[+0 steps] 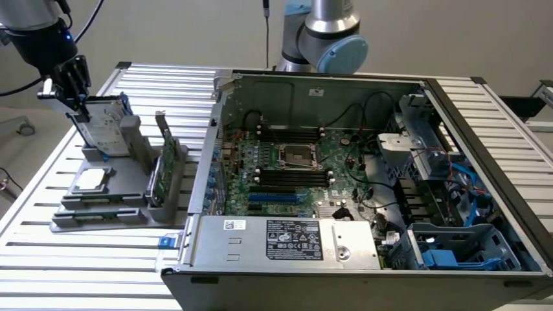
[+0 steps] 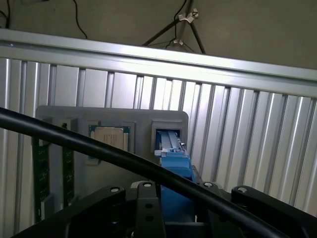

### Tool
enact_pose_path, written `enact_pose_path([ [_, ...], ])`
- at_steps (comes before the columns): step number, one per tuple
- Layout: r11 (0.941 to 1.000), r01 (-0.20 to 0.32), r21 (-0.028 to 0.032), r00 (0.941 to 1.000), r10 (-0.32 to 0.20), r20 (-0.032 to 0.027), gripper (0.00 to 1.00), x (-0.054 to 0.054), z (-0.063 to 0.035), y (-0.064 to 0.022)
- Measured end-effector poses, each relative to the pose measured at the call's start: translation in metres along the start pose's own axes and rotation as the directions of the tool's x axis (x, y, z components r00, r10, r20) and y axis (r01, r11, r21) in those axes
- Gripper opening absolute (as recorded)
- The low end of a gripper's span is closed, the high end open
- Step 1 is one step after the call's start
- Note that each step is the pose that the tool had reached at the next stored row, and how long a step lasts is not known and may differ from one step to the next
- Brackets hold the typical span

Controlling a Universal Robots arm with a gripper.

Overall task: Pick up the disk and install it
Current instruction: 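Pick up the disk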

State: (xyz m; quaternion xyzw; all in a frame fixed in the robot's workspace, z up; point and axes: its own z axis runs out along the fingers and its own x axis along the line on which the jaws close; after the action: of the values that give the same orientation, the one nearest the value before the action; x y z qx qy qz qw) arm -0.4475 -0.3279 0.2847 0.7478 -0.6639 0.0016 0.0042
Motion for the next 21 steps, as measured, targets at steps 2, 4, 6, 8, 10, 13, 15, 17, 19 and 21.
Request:
enact_pose_path([
  [2,1.0000,0.000,0.0001,1.0000,0.000,0.0000,0.33,0.000,0.0000,0.0000],
  [4,1.0000,0.000,0.0001,1.0000,0.000,0.0000,0.33,0.000,0.0000,0.0000],
  [6,1.0000,0.000,0.0000,1.0000,0.000,0.0000,0.33,0.000,0.0000,0.0000],
  [8,1.0000,0.000,0.0001,1.0000,0.000,0.0000,0.33,0.000,0.0000,0.0000],
  [10,1.0000,0.000,0.0001,1.0000,0.000,0.0000,0.33,0.000,0.0000,0.0000],
  [13,1.0000,0.000,0.0000,1.0000,0.000,0.0000,0.33,0.000,0.0000,0.0000],
  [15,1.0000,0.000,0.0001,1.0000,0.000,-0.0016,0.33,0.000,-0.0009,0.0001],
  [17,1.0000,0.000,-0.0003,1.0000,0.000,-0.0036,0.33,0.000,-0.0076,0.0000],
  [19,1.0000,0.000,-0.0006,1.0000,0.000,-0.0057,0.33,0.000,-0.0167,0.0000],
  [21,1.0000,0.000,-0.0010,1.0000,0.000,-0.0071,0.33,-0.001,-0.0257,0.0000],
])
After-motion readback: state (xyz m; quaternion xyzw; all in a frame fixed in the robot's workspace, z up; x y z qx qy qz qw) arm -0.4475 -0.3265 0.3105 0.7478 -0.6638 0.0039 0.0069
